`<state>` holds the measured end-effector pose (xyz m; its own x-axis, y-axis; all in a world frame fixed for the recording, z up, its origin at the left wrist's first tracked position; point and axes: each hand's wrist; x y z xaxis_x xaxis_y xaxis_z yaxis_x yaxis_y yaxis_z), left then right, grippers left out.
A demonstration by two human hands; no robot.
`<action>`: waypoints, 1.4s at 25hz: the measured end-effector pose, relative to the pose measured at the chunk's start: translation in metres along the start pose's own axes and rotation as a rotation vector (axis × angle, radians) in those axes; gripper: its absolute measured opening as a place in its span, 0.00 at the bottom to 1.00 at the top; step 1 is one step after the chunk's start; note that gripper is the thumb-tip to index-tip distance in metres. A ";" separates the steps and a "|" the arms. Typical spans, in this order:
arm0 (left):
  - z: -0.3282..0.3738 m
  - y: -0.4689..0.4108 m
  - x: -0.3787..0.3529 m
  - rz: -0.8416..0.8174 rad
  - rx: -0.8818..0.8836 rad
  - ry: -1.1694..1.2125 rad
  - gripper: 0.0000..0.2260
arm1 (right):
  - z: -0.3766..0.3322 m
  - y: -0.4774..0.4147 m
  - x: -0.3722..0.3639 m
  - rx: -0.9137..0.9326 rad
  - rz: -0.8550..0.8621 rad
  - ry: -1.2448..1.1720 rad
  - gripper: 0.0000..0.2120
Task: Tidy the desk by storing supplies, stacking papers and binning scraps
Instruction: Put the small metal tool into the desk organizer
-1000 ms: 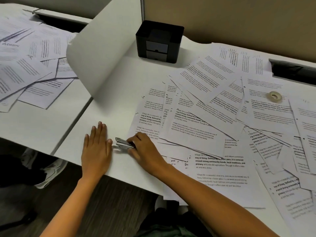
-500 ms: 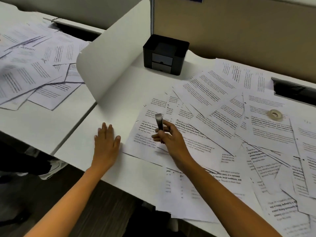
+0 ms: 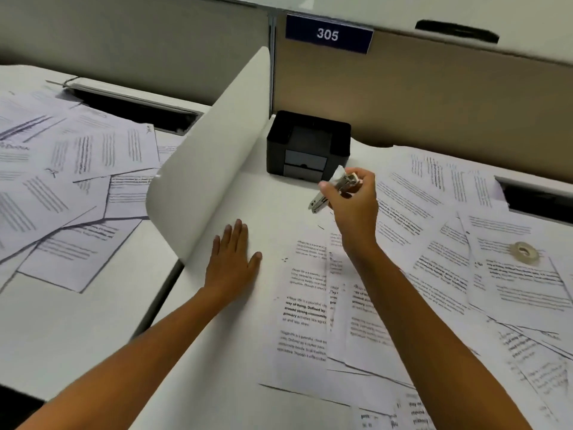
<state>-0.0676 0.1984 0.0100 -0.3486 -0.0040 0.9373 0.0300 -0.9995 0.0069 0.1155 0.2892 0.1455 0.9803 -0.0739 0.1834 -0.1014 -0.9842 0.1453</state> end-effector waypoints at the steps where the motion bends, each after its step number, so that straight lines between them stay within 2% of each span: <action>1: -0.005 -0.001 -0.003 0.021 -0.045 -0.051 0.31 | -0.008 -0.011 -0.010 0.045 0.023 0.020 0.19; 6: -0.013 -0.003 -0.009 0.138 -0.104 -0.062 0.31 | -0.044 -0.067 -0.065 0.220 0.111 0.183 0.15; 11: -0.013 -0.004 -0.006 0.130 -0.108 -0.040 0.31 | -0.066 -0.114 -0.109 0.333 0.206 0.260 0.15; 16: -0.013 -0.004 -0.004 0.120 -0.113 -0.027 0.31 | -0.062 -0.149 -0.141 0.421 0.229 0.525 0.16; 21: -0.013 -0.006 -0.003 0.106 -0.110 -0.017 0.31 | -0.049 -0.172 -0.154 0.407 0.093 0.767 0.13; 26: -0.013 -0.005 -0.001 0.108 -0.109 -0.001 0.30 | -0.042 -0.186 -0.158 0.311 -0.059 0.988 0.05; 30: -0.013 -0.005 -0.001 0.103 -0.103 -0.003 0.30 | -0.045 -0.177 -0.153 0.337 -0.101 1.010 0.07; 35: -0.013 -0.005 -0.001 0.099 -0.100 -0.005 0.30 | -0.039 -0.175 -0.141 0.295 -0.087 0.862 0.04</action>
<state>-0.0795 0.2027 0.0041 -0.3443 -0.1029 0.9332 -0.0294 -0.9923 -0.1203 -0.0117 0.4779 0.1318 0.5039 0.0318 0.8632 0.1304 -0.9907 -0.0396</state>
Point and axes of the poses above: each hand's wrist, its own y-axis away from the middle knuckle, its own x-axis out of the back of the hand, z = x × y, and after that the axes turned 13 degrees about -x, right-handed
